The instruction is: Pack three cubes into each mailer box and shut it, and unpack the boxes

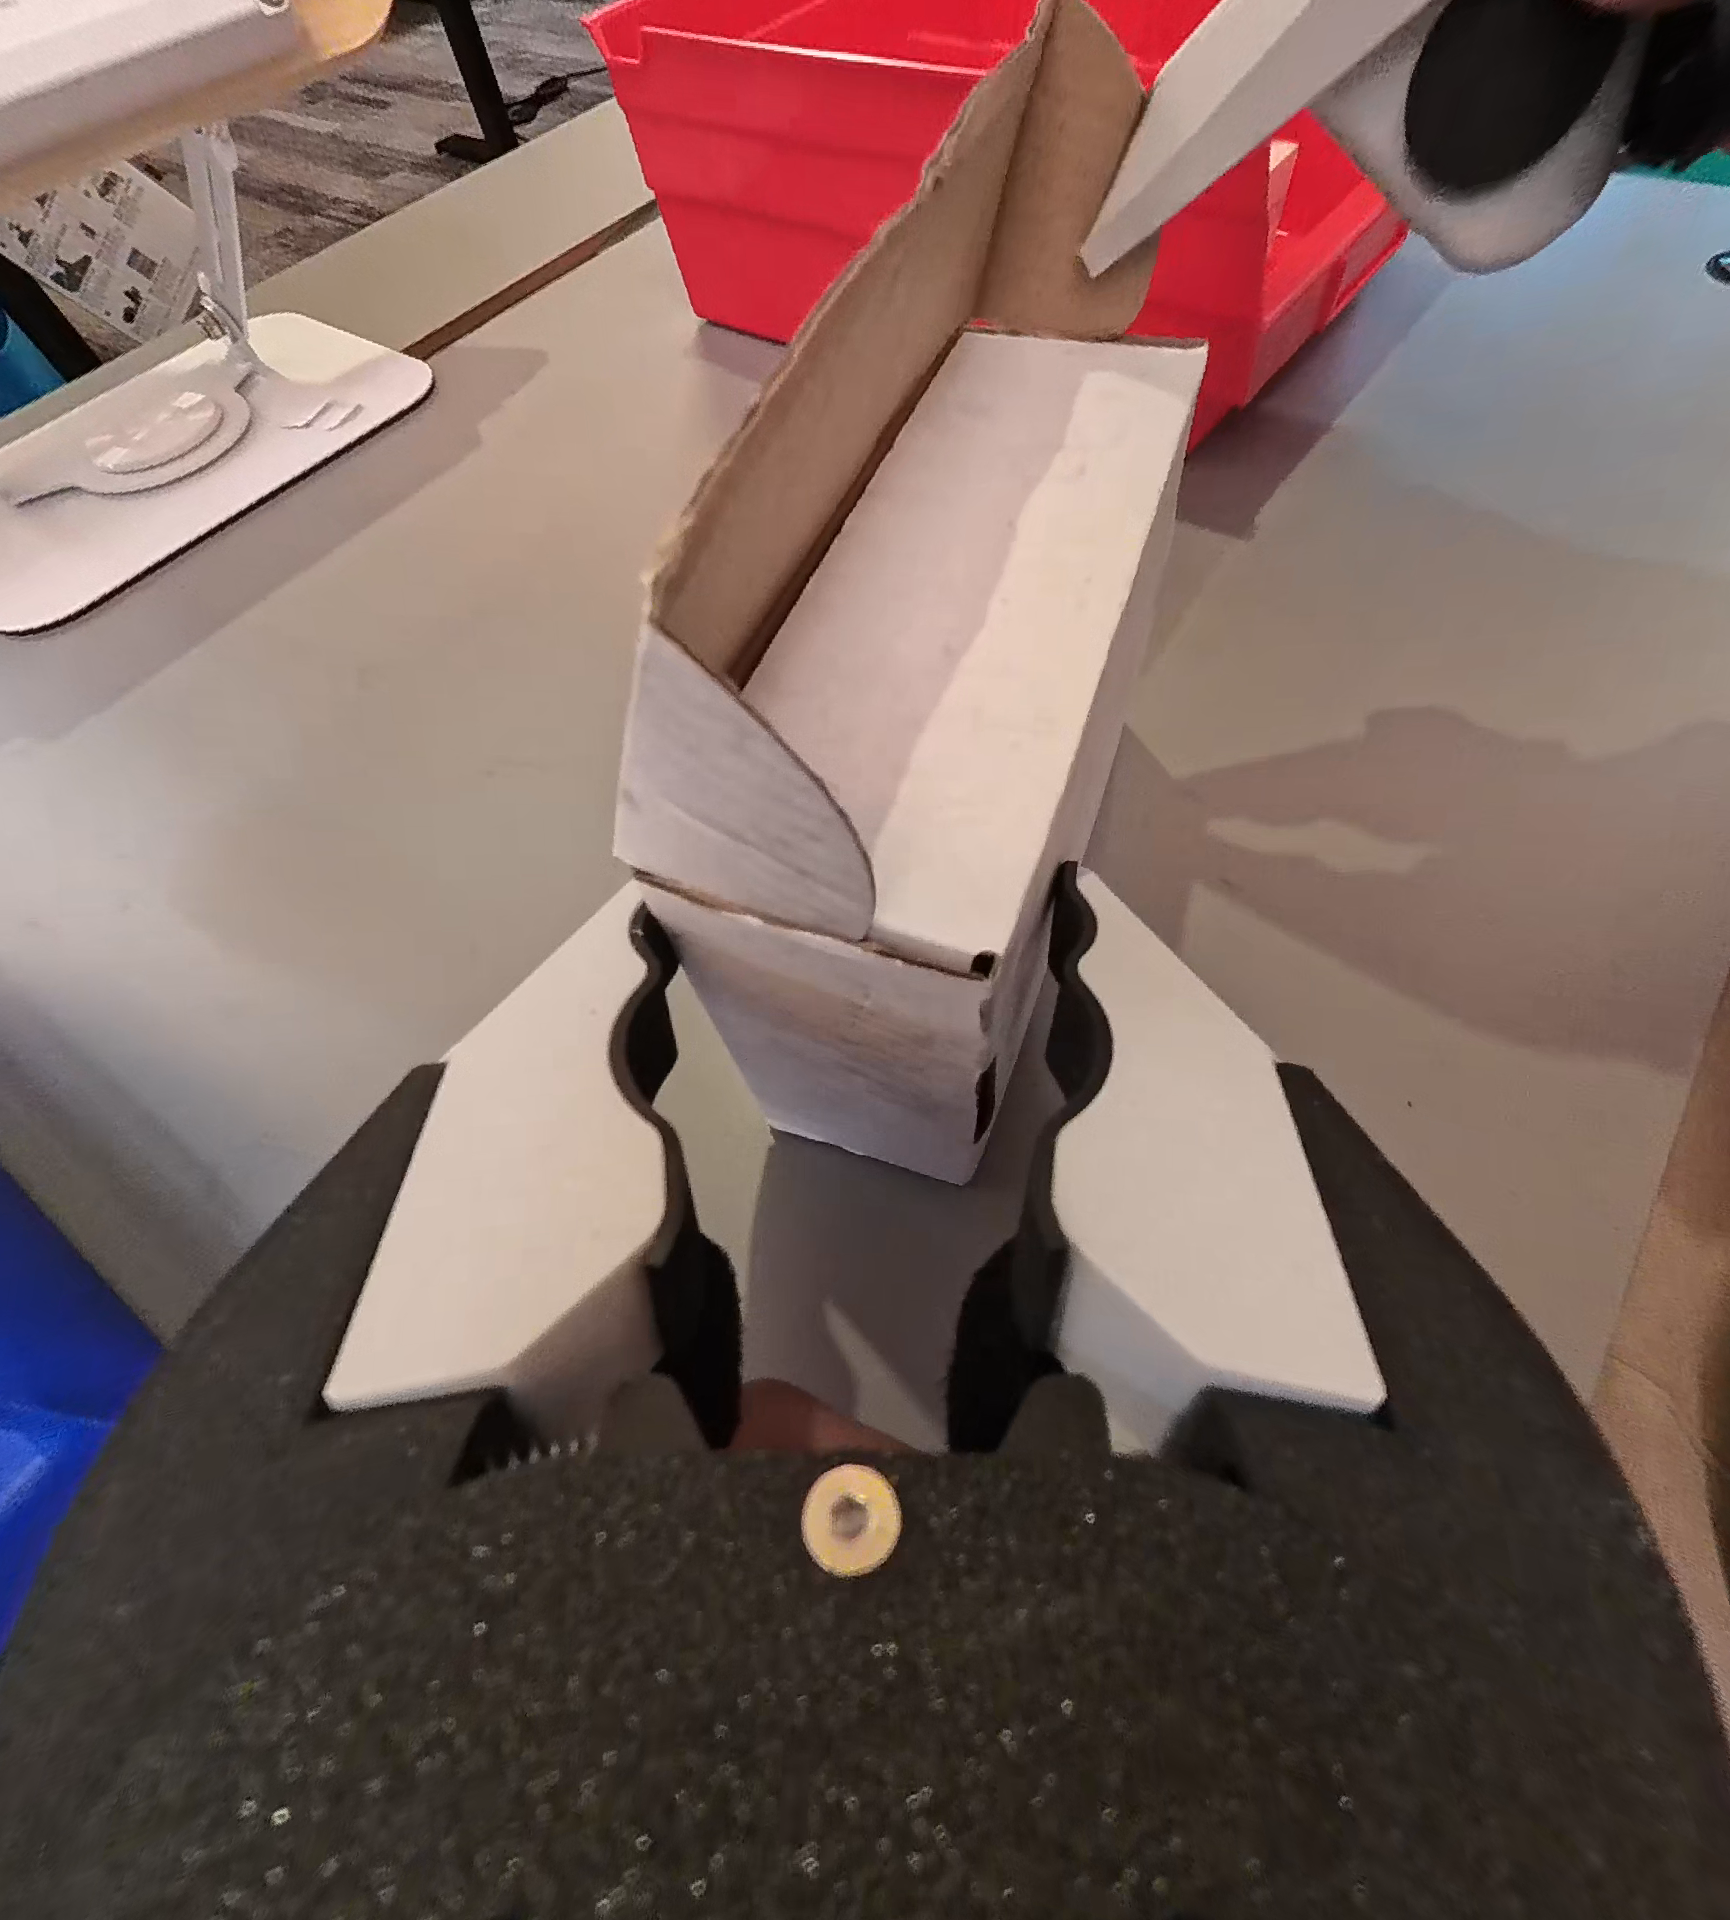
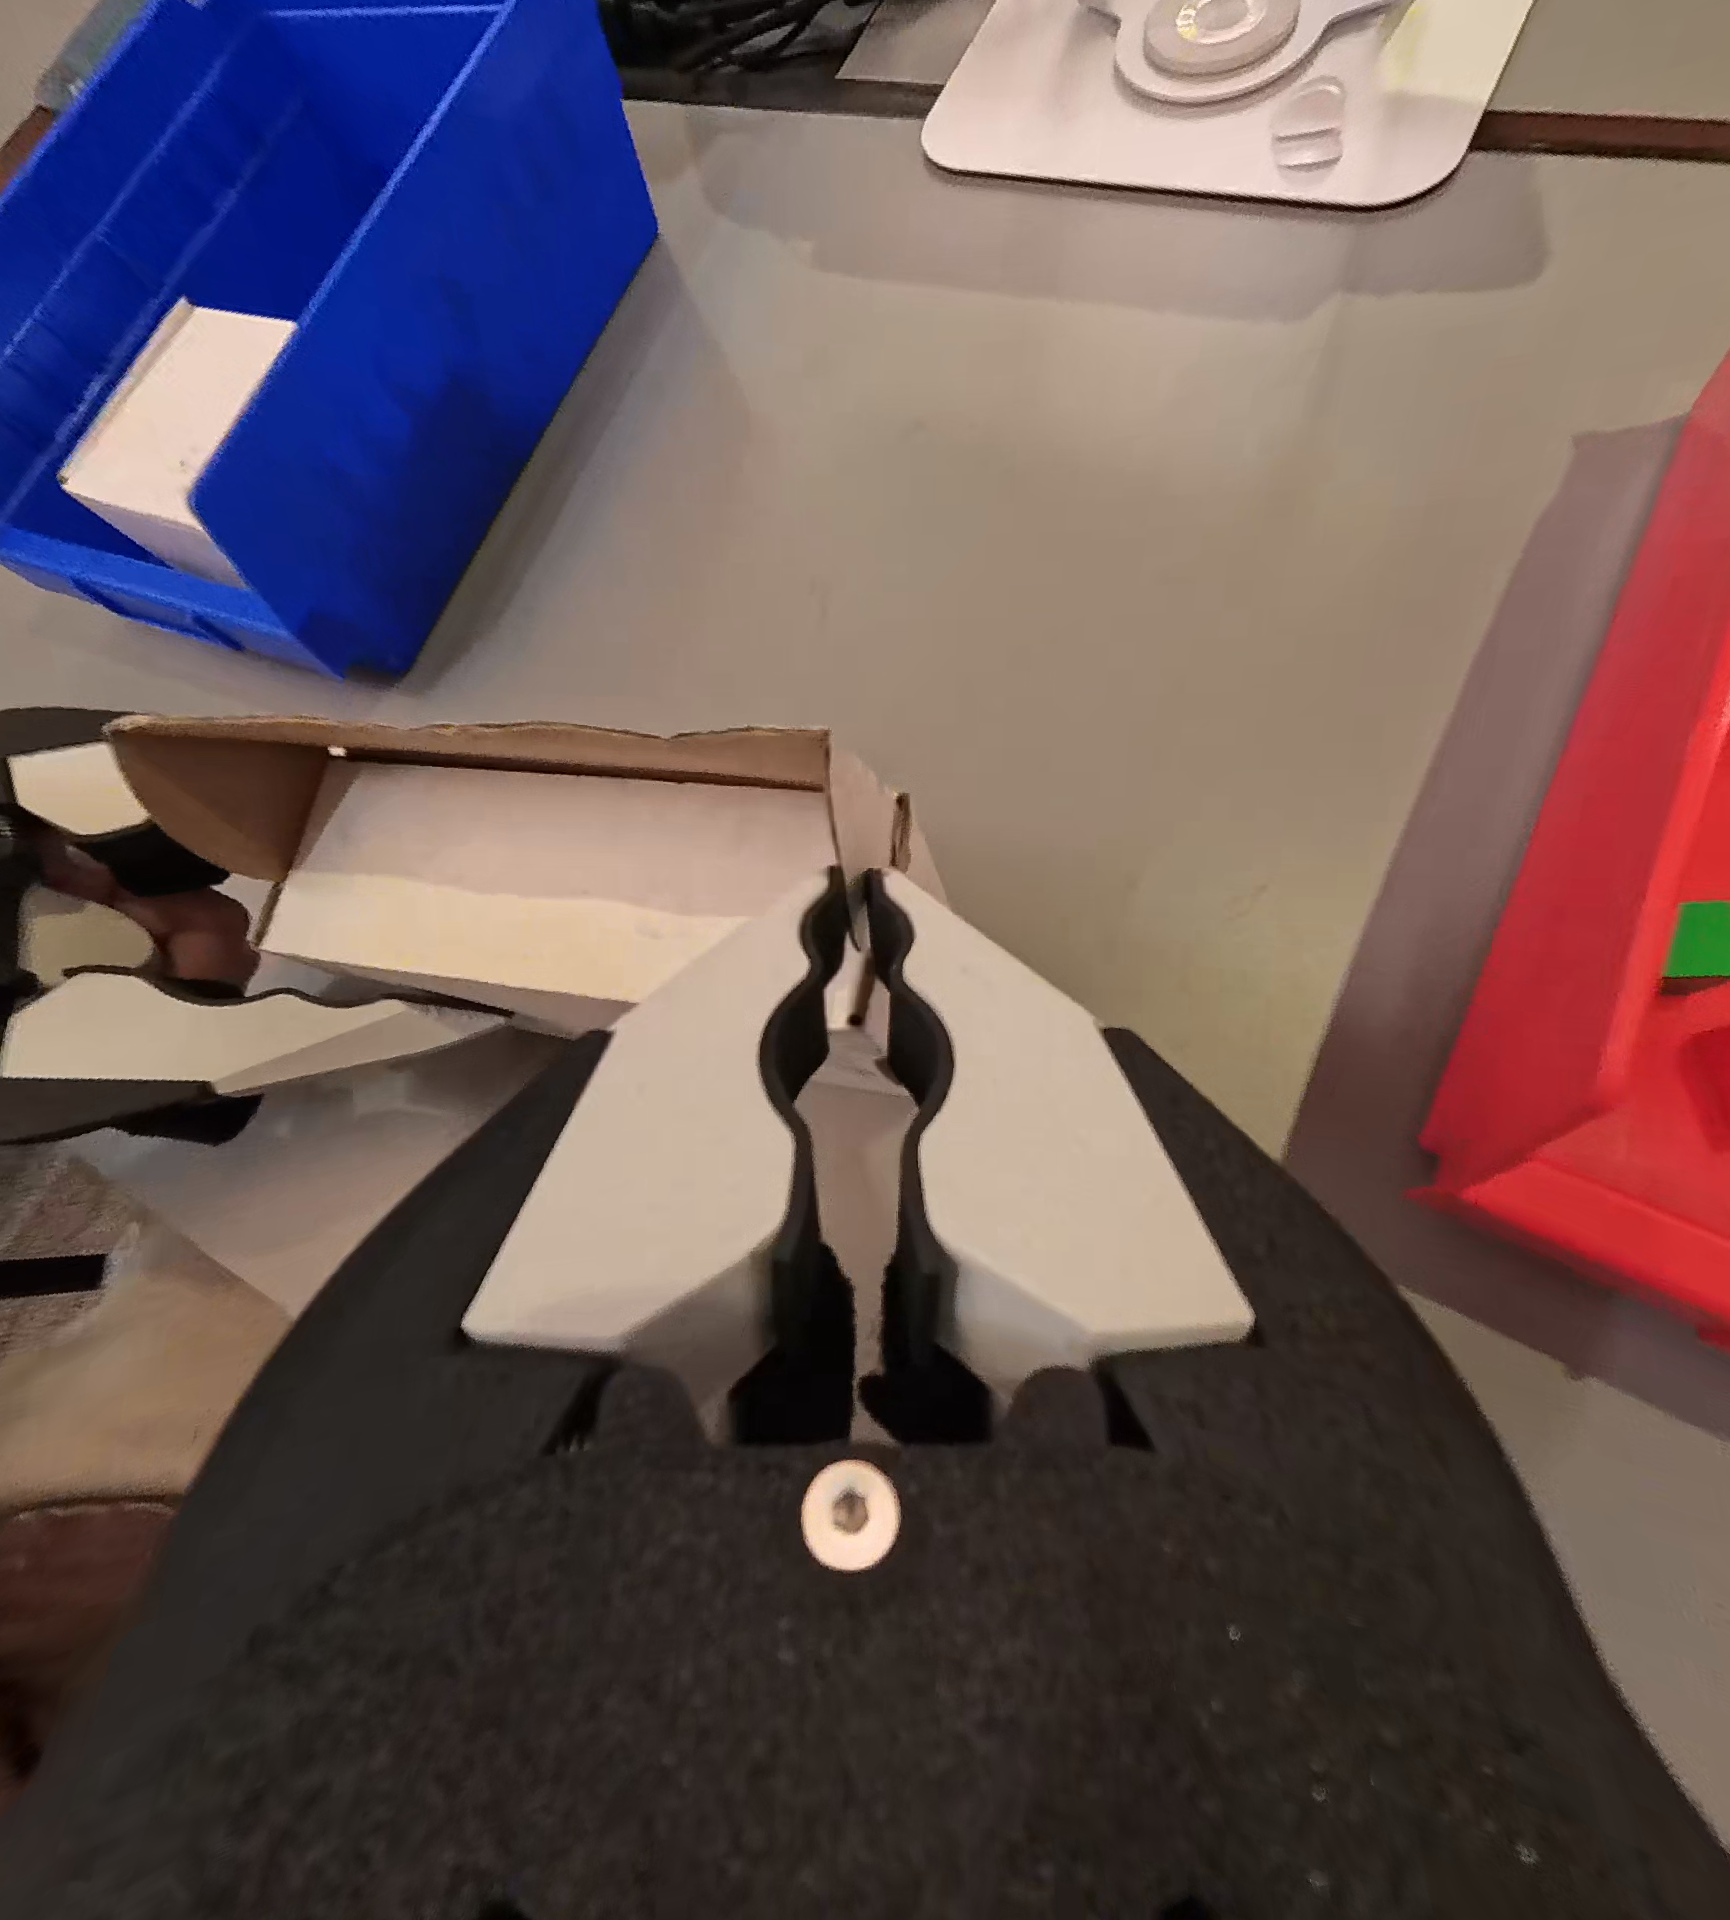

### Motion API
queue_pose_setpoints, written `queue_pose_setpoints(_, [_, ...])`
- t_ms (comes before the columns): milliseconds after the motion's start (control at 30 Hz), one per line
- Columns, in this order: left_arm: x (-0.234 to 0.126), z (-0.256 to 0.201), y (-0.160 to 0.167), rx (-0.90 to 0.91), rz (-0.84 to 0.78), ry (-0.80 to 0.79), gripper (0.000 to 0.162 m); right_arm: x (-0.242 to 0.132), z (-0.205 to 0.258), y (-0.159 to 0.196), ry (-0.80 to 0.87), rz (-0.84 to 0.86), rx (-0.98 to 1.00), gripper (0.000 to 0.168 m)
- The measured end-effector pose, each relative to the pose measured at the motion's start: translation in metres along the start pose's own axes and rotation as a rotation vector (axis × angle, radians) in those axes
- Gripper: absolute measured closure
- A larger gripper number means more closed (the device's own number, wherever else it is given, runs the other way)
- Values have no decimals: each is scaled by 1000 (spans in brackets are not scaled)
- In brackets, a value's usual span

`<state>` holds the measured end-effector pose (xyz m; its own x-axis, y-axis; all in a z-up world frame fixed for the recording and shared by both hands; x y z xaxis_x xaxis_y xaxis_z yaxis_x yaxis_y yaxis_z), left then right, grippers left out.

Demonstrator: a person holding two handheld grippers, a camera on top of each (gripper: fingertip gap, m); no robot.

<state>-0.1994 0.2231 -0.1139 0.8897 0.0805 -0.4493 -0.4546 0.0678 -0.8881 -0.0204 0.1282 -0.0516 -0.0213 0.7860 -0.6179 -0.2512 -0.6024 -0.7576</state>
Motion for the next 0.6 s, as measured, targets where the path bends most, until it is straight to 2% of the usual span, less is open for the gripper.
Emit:
queue_pose_setpoints(433, [0,-1,0,-35,19,2,92,3,3,16,58,-67,-28,166])
queue_pose_setpoints(600, [1,-1,0,-25,15,4,92,0,1,16,14,-78,-68,164])
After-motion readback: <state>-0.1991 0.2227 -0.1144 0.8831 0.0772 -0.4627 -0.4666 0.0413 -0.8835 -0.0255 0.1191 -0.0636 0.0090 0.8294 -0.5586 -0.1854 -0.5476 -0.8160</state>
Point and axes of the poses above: each gripper's, where its closed fingertips meet, x out along the fingers, y out of its underside, z = x × y across the jaws, the point moved 8 cm from there along -x, back along the fingers, and after that the axes turned 1 degree about -z, right-handed, at the moved point
